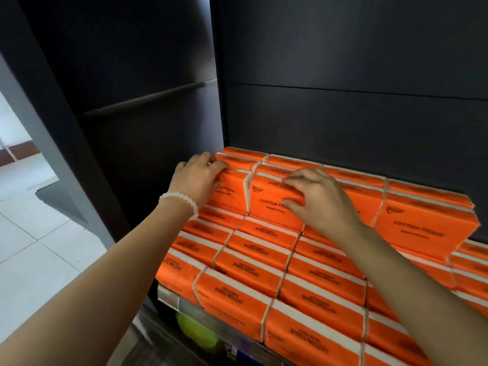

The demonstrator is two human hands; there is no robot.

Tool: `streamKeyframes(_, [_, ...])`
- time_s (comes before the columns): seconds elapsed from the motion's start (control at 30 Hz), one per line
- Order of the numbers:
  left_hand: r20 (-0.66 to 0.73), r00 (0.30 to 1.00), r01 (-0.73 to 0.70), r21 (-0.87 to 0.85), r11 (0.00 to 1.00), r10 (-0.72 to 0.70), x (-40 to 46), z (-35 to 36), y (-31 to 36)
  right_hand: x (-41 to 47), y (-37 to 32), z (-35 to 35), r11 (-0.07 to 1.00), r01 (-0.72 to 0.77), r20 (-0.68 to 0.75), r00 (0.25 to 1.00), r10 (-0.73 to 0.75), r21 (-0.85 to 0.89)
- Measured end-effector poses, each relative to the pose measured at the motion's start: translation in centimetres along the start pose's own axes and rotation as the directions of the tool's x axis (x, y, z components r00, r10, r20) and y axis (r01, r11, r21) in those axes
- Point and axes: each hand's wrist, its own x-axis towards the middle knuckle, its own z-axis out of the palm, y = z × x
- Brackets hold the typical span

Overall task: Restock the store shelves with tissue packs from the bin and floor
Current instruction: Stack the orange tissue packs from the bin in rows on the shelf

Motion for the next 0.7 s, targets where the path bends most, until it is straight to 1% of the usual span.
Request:
streamKeyframes(0.1, [-0.026, 1.000, 0.003, 0.000, 1.000, -0.003, 0.1, 0.7, -0.2, 0.1, 0.0, 0.7, 0.996, 0.062, -0.039, 0.997, -0.064, -0.058])
streamKeyframes(0.2, [-0.058, 0.998, -0.007, 0.036, 0.999, 0.009, 0.4, 0.9, -0.3, 0.4, 0.1, 0.6, 0.999, 0.037, -0.034, 0.999, -0.037, -0.021])
streamKeyframes(0.3, [-0.087, 0.996, -0.015, 0.062, 0.998, 0.020, 0.7, 0.9, -0.4, 0.5, 0.1, 0.8, 0.997, 0.053, -0.036, 0.998, -0.055, -0.052])
streamKeyframes(0.37, [-0.092, 0.996, -0.005, 0.012, 1.000, 0.006, 0.4, 0.9, -0.1, 0.4, 0.0, 1.2, 0.995, 0.053, -0.072, 0.996, -0.059, -0.080])
streamKeyframes(0.43, [-0.083, 0.997, -0.001, -0.099, 0.995, -0.008, -0.2, 1.1, 0.4, 0.5, -0.2, 1.3, 0.993, 0.042, -0.089, 0.995, -0.052, -0.111])
streamKeyframes(0.5, [-0.038, 0.999, 0.001, -0.166, 0.986, -0.008, -0.8, 1.1, 0.6, 0.7, -0.7, 0.8, 0.989, 0.038, -0.029, 0.999, -0.043, -0.146])
streamKeyframes(0.6, [0.079, 0.997, 0.024, -0.138, 0.990, -0.013, -1.6, 0.2, 0.6, 0.5, -1.3, -0.3, 0.979, 0.069, 0.109, 0.993, -0.049, -0.192])
streamKeyframes(0.63, [0.095, 0.995, 0.027, -0.115, 0.993, -0.016, -2.2, -0.4, 0.7, 0.1, -1.6, -0.8, 0.976, 0.074, 0.134, 0.990, -0.047, -0.204])
streamKeyframes(0.7, [0.068, 0.998, 0.023, -0.095, 0.995, -0.017, -3.9, -1.7, 1.3, -1.0, -2.5, -1.7, 0.979, 0.082, 0.139, 0.989, -0.056, -0.188])
